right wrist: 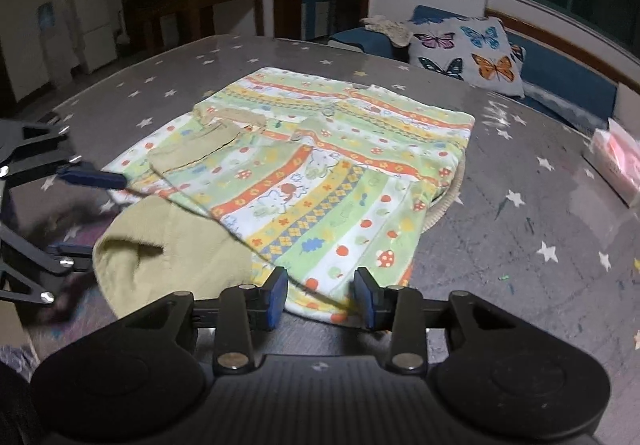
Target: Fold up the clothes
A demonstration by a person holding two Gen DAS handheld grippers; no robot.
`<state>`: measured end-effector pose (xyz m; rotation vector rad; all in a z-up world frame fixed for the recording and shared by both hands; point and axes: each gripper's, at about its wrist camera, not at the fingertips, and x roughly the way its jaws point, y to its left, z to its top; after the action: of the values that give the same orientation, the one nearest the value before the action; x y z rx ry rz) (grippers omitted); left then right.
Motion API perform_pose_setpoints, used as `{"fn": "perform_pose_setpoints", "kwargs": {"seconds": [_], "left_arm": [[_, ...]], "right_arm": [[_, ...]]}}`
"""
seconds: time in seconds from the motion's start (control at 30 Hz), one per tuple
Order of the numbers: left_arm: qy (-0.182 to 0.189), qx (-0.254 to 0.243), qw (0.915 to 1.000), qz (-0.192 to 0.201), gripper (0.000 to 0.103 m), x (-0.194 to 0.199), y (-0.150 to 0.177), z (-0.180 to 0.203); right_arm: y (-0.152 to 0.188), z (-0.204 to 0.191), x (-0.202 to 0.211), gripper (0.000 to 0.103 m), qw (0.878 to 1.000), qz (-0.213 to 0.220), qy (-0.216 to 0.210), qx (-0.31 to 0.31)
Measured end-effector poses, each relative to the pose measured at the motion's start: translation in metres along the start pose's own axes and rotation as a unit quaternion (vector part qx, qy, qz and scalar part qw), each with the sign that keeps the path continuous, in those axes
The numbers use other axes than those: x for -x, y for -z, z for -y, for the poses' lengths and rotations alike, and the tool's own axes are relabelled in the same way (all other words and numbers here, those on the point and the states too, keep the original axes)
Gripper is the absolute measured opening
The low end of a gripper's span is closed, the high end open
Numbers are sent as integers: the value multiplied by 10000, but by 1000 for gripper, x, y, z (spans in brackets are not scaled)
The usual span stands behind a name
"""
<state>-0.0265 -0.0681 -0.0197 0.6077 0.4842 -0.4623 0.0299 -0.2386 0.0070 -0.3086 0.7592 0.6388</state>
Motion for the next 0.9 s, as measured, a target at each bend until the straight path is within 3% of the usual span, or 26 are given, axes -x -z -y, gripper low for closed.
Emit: {"fn": "perform_pose_setpoints", "kwargs": {"seconds": [0.07, 0.13, 0.2, 0.27, 0.43, 0.53, 0.67, 0.7, 0.77, 0.87, 0.9], "left_arm": [[44, 12, 9999, 90, 54, -6, -4, 1], [137, 121, 9997, 159, 42, -10, -8, -3], [256, 310, 9990, 212, 20, -12, -12, -11], [321, 652, 9971, 241, 11, -11, -15, -25], [372, 1645, 9851, 331, 7, -11, -25, -67], [401, 1837, 9815, 366, 7, -14, -30, -78], [427, 1898, 9803, 336, 7, -14, -31, -81], [434, 1896, 9804, 324, 7, -13, -31, -80], [422, 1855, 9813, 297, 11, -10, -27, -78], [307, 1724, 9843, 238, 13, 1, -17, -71], [244, 1669, 9854, 216, 21, 5, -14, -69]], "right_arm": [[2, -3, 3, 48, 9999, -17, 7, 168], [4, -6, 7, 49, 9993, -40, 9, 360], [7, -9, 10, 52, 9984, -64, 10, 555], [9, -16, 12, 54, 9965, -40, 18, 829], [7, -30, 10, 60, 9911, 201, -46, 1311], [2, -36, 4, 60, 9891, 377, -102, 1421], [-10, -37, -8, 48, 9904, 489, -278, 1260], [-14, -36, -11, 43, 9914, 489, -371, 1153], [-21, -32, -16, 22, 9931, 434, -539, 947], [-31, -21, -20, 15, 9957, 355, -737, 445], [-34, -17, -20, 14, 9958, 374, -775, 311]]}}
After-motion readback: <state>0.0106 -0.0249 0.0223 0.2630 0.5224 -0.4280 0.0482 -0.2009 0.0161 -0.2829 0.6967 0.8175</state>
